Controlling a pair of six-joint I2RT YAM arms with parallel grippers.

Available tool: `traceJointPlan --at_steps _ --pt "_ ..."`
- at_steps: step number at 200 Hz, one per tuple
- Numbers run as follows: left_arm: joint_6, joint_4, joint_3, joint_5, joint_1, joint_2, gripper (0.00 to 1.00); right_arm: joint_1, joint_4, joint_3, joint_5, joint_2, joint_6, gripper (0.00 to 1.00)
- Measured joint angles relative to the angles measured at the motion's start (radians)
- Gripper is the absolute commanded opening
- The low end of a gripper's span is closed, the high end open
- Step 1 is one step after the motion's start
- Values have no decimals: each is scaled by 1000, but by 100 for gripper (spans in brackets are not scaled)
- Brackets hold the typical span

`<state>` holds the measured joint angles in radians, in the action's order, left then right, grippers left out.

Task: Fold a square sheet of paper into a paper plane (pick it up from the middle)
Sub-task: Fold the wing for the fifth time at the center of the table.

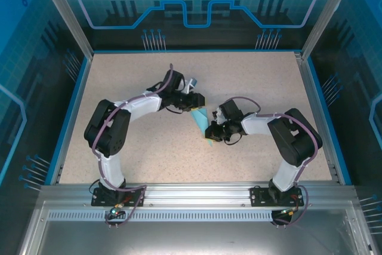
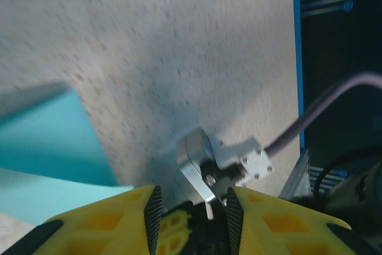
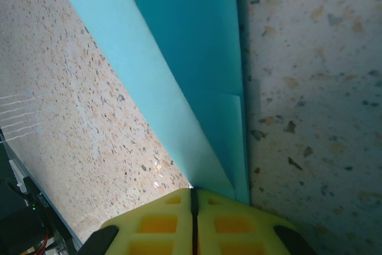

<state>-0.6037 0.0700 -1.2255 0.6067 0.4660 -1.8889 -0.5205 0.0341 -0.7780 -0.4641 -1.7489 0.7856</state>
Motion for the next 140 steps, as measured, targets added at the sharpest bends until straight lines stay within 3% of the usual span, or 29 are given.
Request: traceJointPlan --at_steps 94,140 --pt "-49 -61 16 -14 32 -181 36 4 -20 14 -8 6 7 10" --pt "-45 -53 5 -19 30 -188 36 3 -21 29 -8 46 17 12"
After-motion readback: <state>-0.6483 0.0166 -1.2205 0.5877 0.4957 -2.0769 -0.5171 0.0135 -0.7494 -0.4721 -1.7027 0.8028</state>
